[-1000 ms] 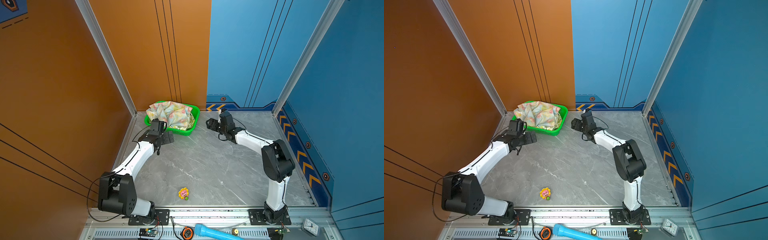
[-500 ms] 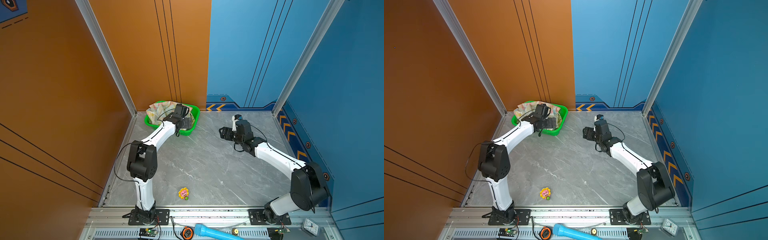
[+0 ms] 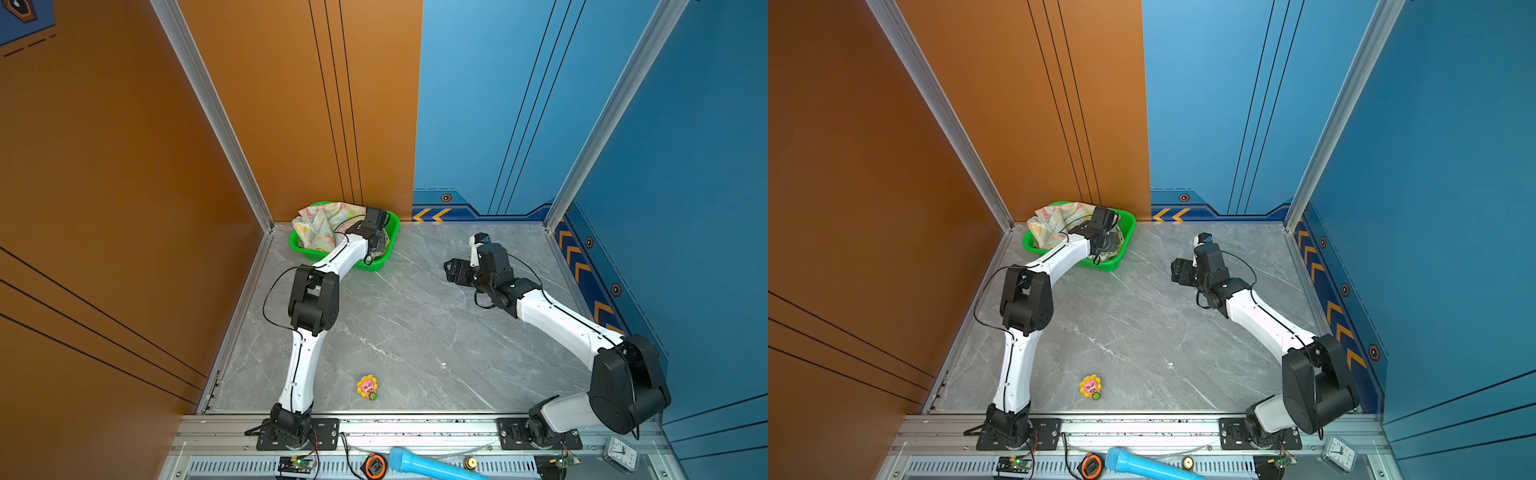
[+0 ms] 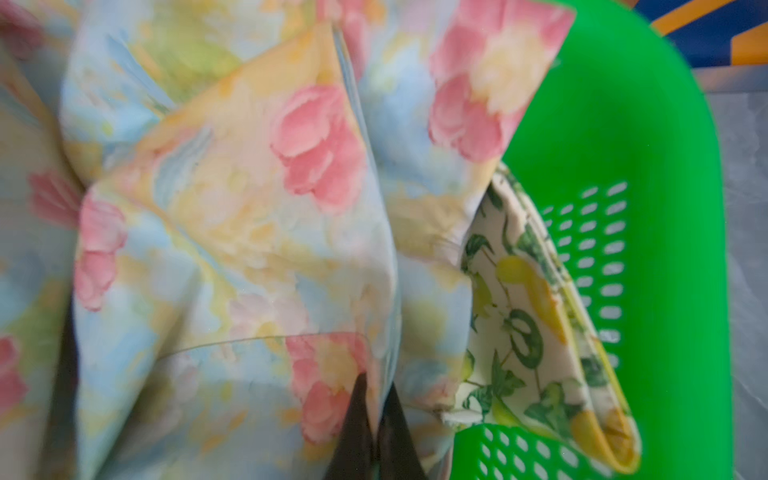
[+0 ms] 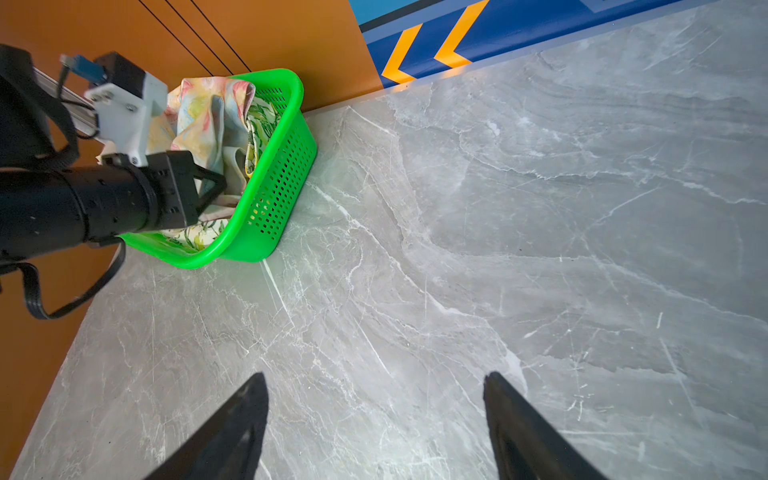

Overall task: Fold and stack the skirts
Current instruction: 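Grasp the pastel pink-flower skirt in the basket with the left gripper, then lift the pastel skirt out and lay it flat on the table with the left gripper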

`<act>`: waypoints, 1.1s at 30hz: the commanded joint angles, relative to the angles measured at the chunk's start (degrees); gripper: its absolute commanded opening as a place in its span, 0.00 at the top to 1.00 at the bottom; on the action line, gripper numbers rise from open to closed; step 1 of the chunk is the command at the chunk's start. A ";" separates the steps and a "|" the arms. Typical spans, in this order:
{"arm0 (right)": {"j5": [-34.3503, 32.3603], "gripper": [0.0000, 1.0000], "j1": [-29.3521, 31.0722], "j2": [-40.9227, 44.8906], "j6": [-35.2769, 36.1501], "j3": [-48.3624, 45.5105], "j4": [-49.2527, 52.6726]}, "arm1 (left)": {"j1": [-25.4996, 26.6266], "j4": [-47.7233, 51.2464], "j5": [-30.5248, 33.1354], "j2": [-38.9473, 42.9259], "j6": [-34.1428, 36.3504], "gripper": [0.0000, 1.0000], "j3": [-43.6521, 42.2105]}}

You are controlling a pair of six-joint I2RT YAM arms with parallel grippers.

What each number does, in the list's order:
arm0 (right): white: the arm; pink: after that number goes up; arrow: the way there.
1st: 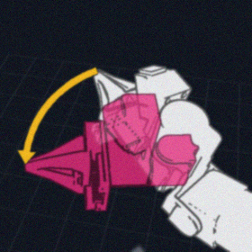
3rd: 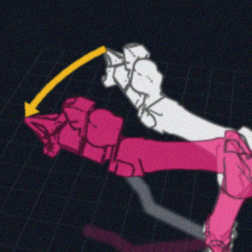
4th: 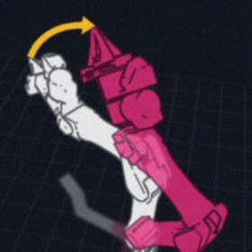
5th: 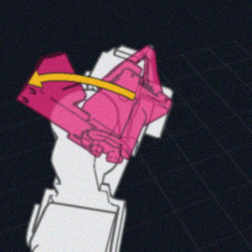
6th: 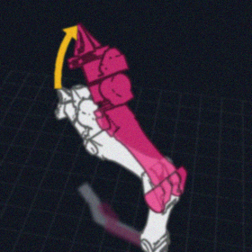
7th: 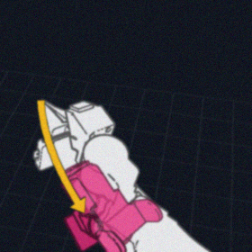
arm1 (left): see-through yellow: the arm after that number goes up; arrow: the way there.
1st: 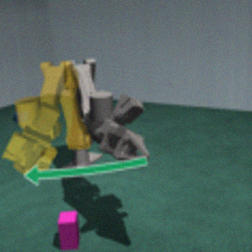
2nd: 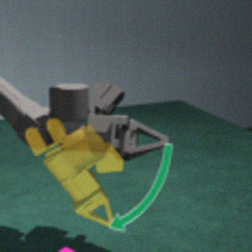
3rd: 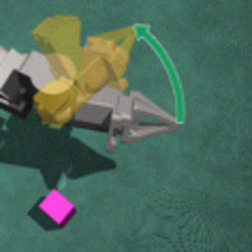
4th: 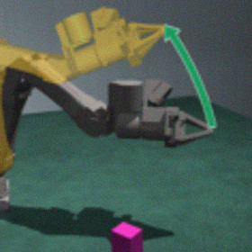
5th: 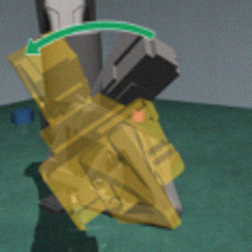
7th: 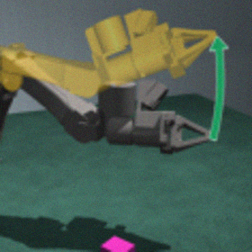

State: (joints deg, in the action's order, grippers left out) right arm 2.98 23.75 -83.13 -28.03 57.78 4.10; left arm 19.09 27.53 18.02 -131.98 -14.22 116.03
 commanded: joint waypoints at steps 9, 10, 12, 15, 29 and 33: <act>-4.67 0.19 0.39 4.46 -2.26 -1.06 0.61 | -1.99 0.51 -5.17 21.97 4.78 1.00 1.15; -4.90 0.19 0.05 5.02 -2.54 -1.11 0.71 | -1.90 0.42 -6.43 23.22 4.50 1.00 1.58; -5.51 0.19 -1.06 6.76 -3.41 -1.43 0.80 | -1.53 0.48 -9.02 25.30 3.11 1.00 2.80; -5.72 0.19 -4.48 10.04 -5.50 -2.20 1.56 | 0.84 0.27 -13.61 27.85 0.54 1.00 5.11; -5.27 0.19 -26.90 27.93 -10.04 -8.24 10.85 | 25.53 -1.78 -20.14 24.72 -1.47 1.00 14.28; -3.63 0.19 -30.27 30.03 -8.94 -9.12 13.31 | 24.18 -2.66 -18.38 22.73 -2.39 1.00 9.67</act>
State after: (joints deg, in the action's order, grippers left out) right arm -2.57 -5.28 -54.39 -36.95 49.80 13.43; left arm 45.34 27.24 -0.60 -107.20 -14.94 127.94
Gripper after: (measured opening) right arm 0.808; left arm 0.058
